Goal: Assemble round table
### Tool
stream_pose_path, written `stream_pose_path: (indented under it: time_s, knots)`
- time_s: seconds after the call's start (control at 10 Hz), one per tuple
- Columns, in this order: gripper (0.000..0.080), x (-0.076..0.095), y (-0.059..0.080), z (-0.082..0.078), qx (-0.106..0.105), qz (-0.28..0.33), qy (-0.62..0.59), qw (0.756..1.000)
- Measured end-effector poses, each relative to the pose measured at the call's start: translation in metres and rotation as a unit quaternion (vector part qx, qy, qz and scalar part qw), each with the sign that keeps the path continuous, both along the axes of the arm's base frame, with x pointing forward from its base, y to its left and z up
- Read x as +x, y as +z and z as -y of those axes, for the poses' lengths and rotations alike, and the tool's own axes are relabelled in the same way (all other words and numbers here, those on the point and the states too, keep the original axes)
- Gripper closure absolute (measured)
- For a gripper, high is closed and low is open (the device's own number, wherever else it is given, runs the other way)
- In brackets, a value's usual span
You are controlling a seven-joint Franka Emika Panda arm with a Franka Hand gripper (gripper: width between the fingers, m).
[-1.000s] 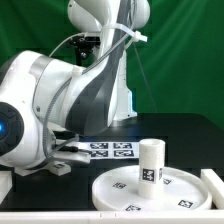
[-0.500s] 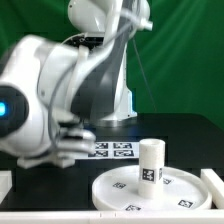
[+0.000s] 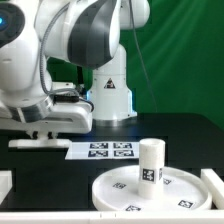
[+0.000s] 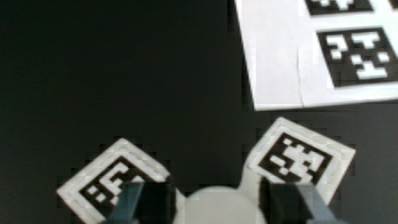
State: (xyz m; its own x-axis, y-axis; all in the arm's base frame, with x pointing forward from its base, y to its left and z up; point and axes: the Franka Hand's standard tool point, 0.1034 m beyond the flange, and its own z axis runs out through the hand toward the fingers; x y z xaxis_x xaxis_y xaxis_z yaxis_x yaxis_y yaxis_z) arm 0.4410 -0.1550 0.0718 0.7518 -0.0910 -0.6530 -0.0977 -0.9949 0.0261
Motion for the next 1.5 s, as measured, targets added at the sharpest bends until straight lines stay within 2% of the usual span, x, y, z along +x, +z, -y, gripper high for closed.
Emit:
stream_pose_path:
  time_s: [0.1, 0.2, 0.3, 0.4, 0.5, 0.8, 0.9, 1.0, 1.2, 1.3, 1.4, 1.5]
  knots:
    - [0.0583, 0.017, 0.014, -0.008, 0.005, 0.026, 0.005, 1.000]
    - [0.0583, 0.044, 0.027, -0.015, 0.022, 0.076, 0.001, 0.997]
    - [0.0583, 0.067, 0.037, -0.015, 0.024, 0.121, 0.008, 0.992]
    - [0.0583, 0.085, 0.042, -0.015, 0.035, 0.167, 0.017, 0.985]
    - [0.0583, 0.088, 0.047, -0.013, 0.035, 0.197, 0.030, 0.979]
    - [0.0583, 0.090, 0.044, -0.005, 0.007, 0.284, 0.029, 0.958]
    - [0.0583, 0.102, 0.040, -0.008, -0.002, 0.311, 0.031, 0.950]
    - [0.0583, 0.118, 0.037, -0.017, -0.009, 0.339, 0.040, 0.940]
    - [0.0583, 0.160, 0.031, -0.039, -0.040, 0.436, 0.053, 0.897]
    - [0.0583, 0.171, 0.031, -0.046, -0.046, 0.460, 0.079, 0.883]
    - [0.0583, 0.175, 0.035, -0.039, -0.061, 0.488, 0.105, 0.864]
    - [0.0583, 0.170, 0.032, -0.036, -0.068, 0.493, 0.102, 0.861]
